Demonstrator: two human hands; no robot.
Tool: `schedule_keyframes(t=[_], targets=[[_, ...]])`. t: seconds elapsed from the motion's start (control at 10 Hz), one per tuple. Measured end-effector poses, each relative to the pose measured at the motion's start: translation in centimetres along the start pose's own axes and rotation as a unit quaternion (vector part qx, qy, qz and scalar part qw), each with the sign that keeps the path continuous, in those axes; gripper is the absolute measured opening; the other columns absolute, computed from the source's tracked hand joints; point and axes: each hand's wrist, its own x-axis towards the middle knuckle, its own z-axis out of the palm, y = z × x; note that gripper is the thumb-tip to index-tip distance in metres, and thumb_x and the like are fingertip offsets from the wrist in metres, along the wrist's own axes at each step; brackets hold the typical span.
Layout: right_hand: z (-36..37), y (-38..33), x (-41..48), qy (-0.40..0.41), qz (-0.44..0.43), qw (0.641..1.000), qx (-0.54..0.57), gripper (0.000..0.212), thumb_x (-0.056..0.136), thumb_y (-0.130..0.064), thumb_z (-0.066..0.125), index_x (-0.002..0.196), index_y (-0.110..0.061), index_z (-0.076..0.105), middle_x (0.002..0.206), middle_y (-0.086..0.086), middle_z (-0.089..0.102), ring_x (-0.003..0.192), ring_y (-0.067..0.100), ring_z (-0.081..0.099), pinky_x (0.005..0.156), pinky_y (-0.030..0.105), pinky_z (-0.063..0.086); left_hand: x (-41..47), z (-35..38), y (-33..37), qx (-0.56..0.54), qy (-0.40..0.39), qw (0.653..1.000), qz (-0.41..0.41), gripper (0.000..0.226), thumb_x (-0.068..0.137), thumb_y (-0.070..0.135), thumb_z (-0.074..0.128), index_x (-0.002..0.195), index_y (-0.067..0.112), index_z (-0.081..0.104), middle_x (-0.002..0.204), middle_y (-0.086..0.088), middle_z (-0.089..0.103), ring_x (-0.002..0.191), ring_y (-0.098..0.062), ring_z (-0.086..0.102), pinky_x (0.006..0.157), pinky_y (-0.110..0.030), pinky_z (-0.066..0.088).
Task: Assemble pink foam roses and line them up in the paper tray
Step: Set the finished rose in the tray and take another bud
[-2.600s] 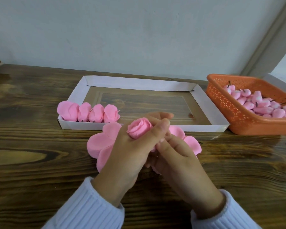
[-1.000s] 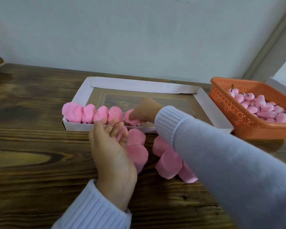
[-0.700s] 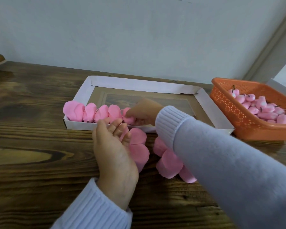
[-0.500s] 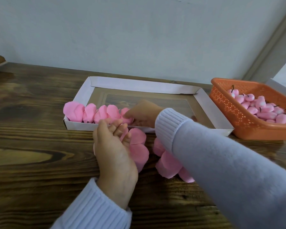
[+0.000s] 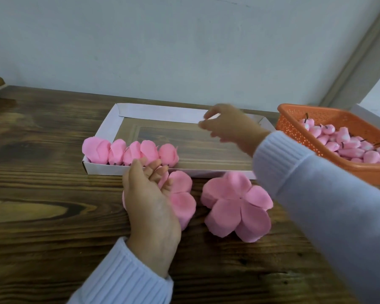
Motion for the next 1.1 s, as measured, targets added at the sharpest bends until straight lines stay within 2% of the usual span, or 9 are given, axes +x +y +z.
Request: schedule_keyframes(t=[0.1, 0.3, 0.4, 0.5, 0.6, 0.7, 0.9, 1.0, 1.1], targets=[[-4.6, 2.3, -0.6, 0.093, -0.034, 0.995, -0.024, 0.012, 0.088, -0.021, 0.065, 0.099, -0.016, 0.062, 0.092, 0.006, 0.064, 0.071, 0.015, 0.057, 0.059, 0.022, 0.043, -0.1, 0.0, 0.0, 0.005, -0.004, 1.000, 0.002, 0.018, 0.100, 0.025, 0.045, 0.094, 0.017, 0.061, 0.083, 0.004, 0.065, 0.077, -0.010, 0.061, 0.068, -0.022, 0.048], [-15.8, 11.1, -2.1, 0.251, 0.036, 0.960, -0.116, 0.004, 0.084, -0.024, 0.063, 0.086, -0.026, 0.064, 0.083, 0.003, 0.064, 0.064, 0.005, 0.057, 0.063, 0.026, 0.044, -0.2, 0.0, -0.1, 0.032, -0.023, 0.999, 0.018, 0.012, 0.097, 0.018, 0.051, 0.093, 0.014, 0.062, 0.071, 0.008, 0.064, 0.073, -0.009, 0.060, 0.067, -0.021, 0.047], [-20.3, 17.2, -2.0, 0.261, 0.123, 0.944, -0.157, 0.012, 0.074, -0.033, 0.062, 0.079, -0.022, 0.064, 0.075, 0.005, 0.064, 0.058, 0.013, 0.055, 0.045, 0.028, 0.039, -0.3, 0.0, -0.1, 0.035, -0.030, 0.999, 0.021, 0.011, 0.097, 0.017, 0.052, 0.093, 0.013, 0.061, 0.069, 0.008, 0.064, 0.072, -0.009, 0.059, 0.068, -0.021, 0.046], [-22.3, 23.3, -1.6, 0.188, 0.193, 0.937, -0.221, 0.022, 0.080, -0.027, 0.067, 0.096, -0.012, 0.070, 0.074, 0.007, 0.064, 0.066, 0.028, 0.059, 0.036, 0.024, 0.043, -0.3, 0.0, -0.1, 0.044, -0.040, 0.998, 0.024, 0.012, 0.097, 0.018, 0.051, 0.091, 0.014, 0.061, 0.070, 0.007, 0.063, 0.072, -0.009, 0.058, 0.069, -0.022, 0.045], [-21.5, 25.2, -1.9, 0.100, 0.229, 0.936, -0.248, 0.020, 0.085, -0.028, 0.071, 0.096, -0.011, 0.071, 0.072, 0.005, 0.064, 0.067, 0.027, 0.059, 0.051, 0.034, 0.046, -0.2, -0.1, -0.1, 0.054, -0.047, 0.997, 0.027, 0.012, 0.097, 0.017, 0.051, 0.091, 0.014, 0.061, 0.073, 0.006, 0.062, 0.073, -0.010, 0.057, 0.071, -0.024, 0.046], [-20.6, 24.6, -2.2, 0.021, 0.232, 0.923, -0.306, 0.015, 0.082, -0.043, 0.072, 0.086, -0.028, 0.072, 0.075, -0.001, 0.069, 0.074, 0.019, 0.063, 0.075, 0.035, 0.046, -0.2, -0.2, -0.1, 0.062, -0.049, 0.997, 0.024, 0.011, 0.097, 0.016, 0.051, 0.094, 0.012, 0.061, 0.075, 0.003, 0.061, 0.074, -0.012, 0.057, 0.072, -0.025, 0.047], [-19.5, 23.5, -1.8, 0.009, 0.242, 0.896, -0.372, 0.027, 0.085, -0.042, 0.069, 0.093, -0.015, 0.072, 0.098, 0.010, 0.065, 0.097, 0.027, 0.057, 0.096, 0.038, 0.041, -0.1, -0.4, 0.0, 0.071, -0.055, 0.996, 0.025, 0.011, 0.097, 0.014, 0.051, 0.099, 0.010, 0.061, 0.074, 0.002, 0.060, 0.073, -0.011, 0.057, 0.070, -0.025, 0.047], [-19.6, 23.4, -1.3, 0.035, 0.291, 0.877, -0.381, 0.043, 0.089, -0.046, 0.063, 0.112, -0.010, 0.065, 0.119, 0.014, 0.061, 0.113, 0.030, 0.053, 0.102, 0.038, 0.038, -0.2, -0.4, -0.1, 0.069, -0.054, 0.996, 0.025, 0.014, 0.096, 0.012, 0.051, 0.103, 0.009, 0.062, 0.075, 0.001, 0.060, 0.074, -0.012, 0.058, 0.072, -0.025, 0.048], [-19.2, 23.8, -0.9, 0.043, 0.300, 0.856, -0.419, 0.042, 0.090, -0.031, 0.066, 0.121, -0.003, 0.061, 0.109, 0.018, 0.062, 0.108, 0.032, 0.052, 0.102, 0.039, 0.038, -0.2, -0.3, 0.0, 0.069, -0.053, 0.996, 0.023, 0.017, 0.096, 0.012, 0.050, 0.108, 0.008, 0.062, 0.078, 0.000, 0.060, 0.078, -0.013, 0.057, 0.073, -0.026, 0.048]])
